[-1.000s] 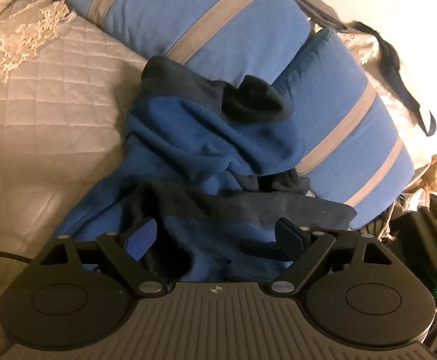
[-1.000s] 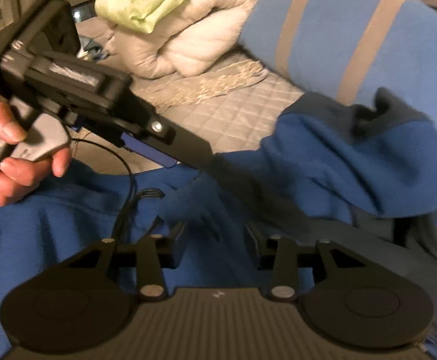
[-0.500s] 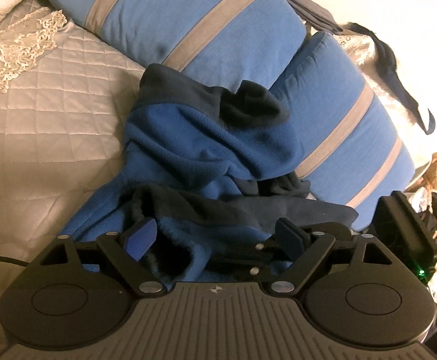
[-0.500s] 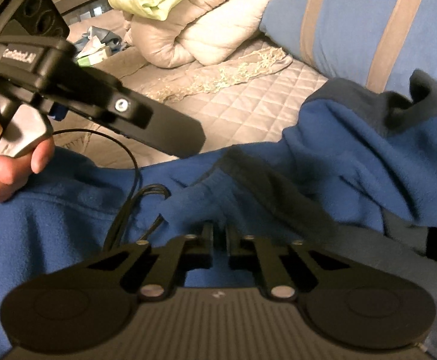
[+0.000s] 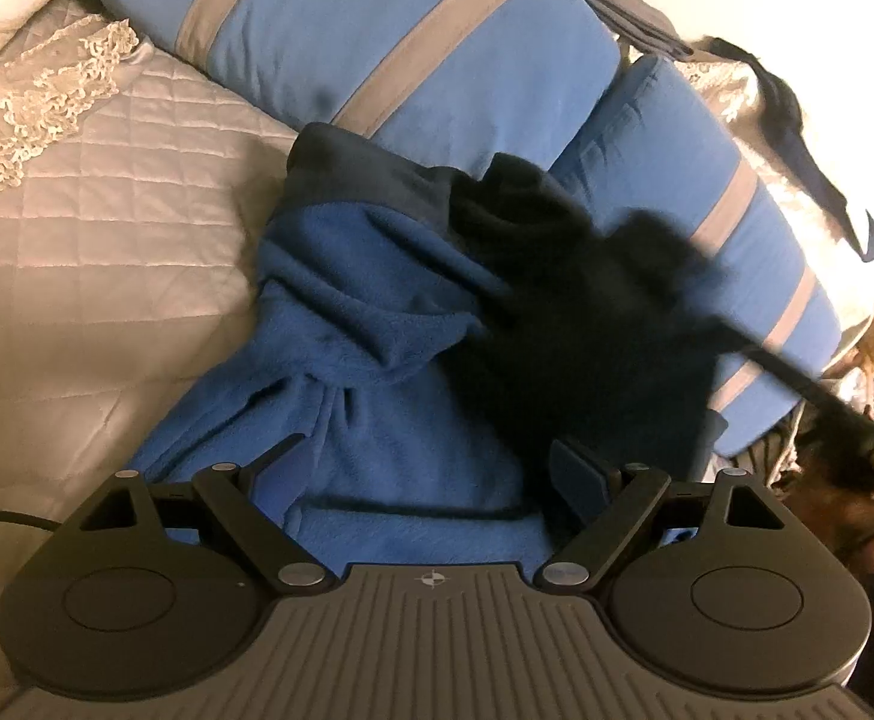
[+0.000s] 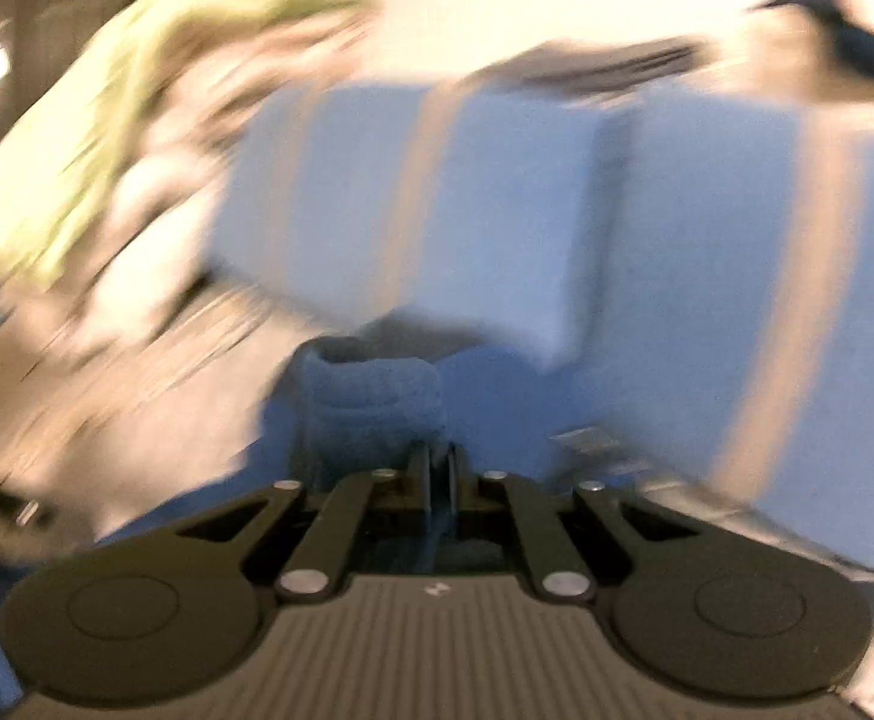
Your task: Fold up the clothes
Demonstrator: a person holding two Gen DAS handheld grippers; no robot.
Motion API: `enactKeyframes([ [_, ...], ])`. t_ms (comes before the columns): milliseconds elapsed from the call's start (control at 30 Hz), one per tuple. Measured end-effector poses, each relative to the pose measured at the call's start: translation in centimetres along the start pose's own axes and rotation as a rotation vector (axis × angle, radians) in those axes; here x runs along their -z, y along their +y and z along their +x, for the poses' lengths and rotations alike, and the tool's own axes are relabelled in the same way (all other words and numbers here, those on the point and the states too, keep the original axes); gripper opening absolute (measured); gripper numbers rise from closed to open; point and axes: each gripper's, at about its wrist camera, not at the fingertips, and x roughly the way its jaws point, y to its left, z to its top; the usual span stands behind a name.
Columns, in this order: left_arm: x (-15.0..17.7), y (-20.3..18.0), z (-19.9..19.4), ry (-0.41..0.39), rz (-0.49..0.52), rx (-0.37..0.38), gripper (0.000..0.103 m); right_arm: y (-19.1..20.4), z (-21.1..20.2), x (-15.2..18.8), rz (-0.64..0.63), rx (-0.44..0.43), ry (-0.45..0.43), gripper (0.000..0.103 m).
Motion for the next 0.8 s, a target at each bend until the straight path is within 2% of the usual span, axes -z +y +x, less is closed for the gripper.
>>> enactKeyframes([
  [133,0.0,-0.1,0.0,0.0,0.005,-0.004,0.087,-7.6,-7.0,-1.8,0.092,0.217,-0.119,0.005],
  [267,0.1,-0.1,-0.6,-0.032,0.006,0.018,0.087,-16.2,-17.8,-1.5,0.209,0.477,-0.218,0.005],
  [333,0.1,-0.1,-0.7,-0.042,-0.004,0.024,0.087,-20.0,-23.6,0.4,0.293,0.623,-0.251,0.005],
  [433,0.1,0.0,-0.8,-0.049,-0.017,0.02,0.087,-24.3,-30.2,5.6,0.421,0.843,-0.258,0.005],
  [533,0.1,-0.2,-0.8,-0.053,-0.01,0.02,0.087,-27.4,-34.0,12.1,0.545,1.005,-0.219,0.005],
  [667,0.1,-0.4,-0.7,-0.05,-0.002,0.021,0.087,-30.3,-37.2,19.6,0.73,1.079,-0.184,0.005],
  [800,0.1,-0.3,-0.7,-0.046,-0.001,0.016,0.087,-29.9,-37.2,22.2,0.748,1.088,-0.175,0.005],
])
